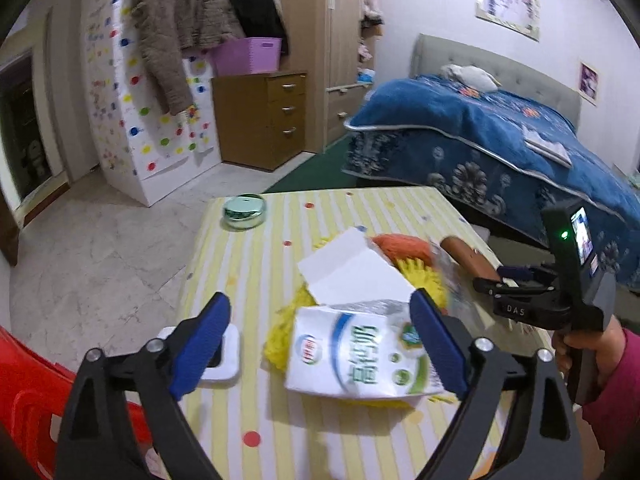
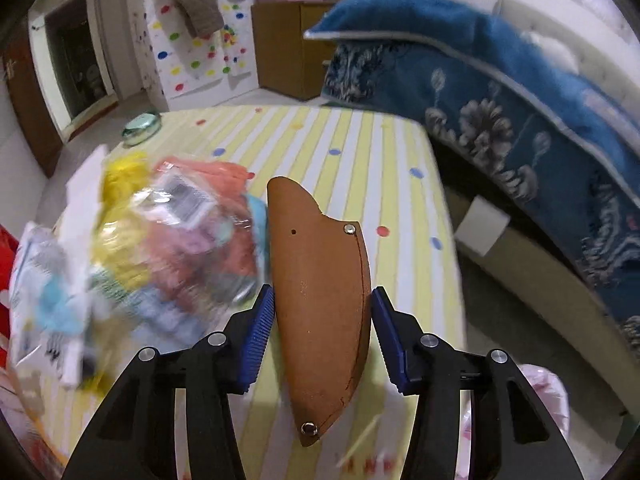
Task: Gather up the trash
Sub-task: 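Grasp the brown leather sheath with the right gripper while the left gripper grasps a clear plastic strip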
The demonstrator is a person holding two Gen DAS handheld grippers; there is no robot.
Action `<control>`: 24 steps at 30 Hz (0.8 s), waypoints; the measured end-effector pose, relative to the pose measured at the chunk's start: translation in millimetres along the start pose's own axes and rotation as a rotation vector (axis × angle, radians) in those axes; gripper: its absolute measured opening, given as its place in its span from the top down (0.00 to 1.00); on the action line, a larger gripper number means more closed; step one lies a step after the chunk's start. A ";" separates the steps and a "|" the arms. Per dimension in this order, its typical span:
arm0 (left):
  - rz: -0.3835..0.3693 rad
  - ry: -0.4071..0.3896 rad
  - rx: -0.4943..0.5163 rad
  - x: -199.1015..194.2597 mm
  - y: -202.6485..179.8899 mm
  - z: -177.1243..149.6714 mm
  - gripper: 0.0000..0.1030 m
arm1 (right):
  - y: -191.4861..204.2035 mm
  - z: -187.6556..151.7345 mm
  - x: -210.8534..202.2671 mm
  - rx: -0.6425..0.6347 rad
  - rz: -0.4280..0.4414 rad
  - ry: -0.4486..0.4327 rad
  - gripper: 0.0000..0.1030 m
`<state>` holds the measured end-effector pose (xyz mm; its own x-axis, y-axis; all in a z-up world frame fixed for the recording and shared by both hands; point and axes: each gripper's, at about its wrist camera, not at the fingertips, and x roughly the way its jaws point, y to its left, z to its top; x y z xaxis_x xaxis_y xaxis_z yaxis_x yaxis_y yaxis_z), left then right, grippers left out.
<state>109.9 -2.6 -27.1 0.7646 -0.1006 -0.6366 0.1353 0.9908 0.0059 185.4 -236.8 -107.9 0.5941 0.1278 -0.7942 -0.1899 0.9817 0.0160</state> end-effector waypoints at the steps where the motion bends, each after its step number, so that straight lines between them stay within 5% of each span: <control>1: -0.011 0.000 0.017 -1.4 -5.9 -0.7 0.10 | -0.3 -2.5 -8.3 0.007 -0.003 -0.012 0.52; 11: -0.098 0.035 0.082 1.9 -60.9 -6.2 0.10 | -17.9 -50.3 -94.8 0.117 -0.018 -0.105 0.52; 21: -0.166 0.172 0.105 56.6 -83.1 -5.4 0.68 | -28.6 -80.1 -131.7 0.168 -0.051 -0.165 0.53; 24: -0.196 0.193 0.110 67.0 -87.0 -5.2 0.78 | -27.8 -82.0 -134.8 0.167 -0.058 -0.170 0.53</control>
<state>146.2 -95.1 -74.3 0.5851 -0.2592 -0.7684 0.3437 0.9375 -0.0546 46.5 -292.9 -51.1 0.7259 0.0789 -0.6833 -0.0283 0.9960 0.0850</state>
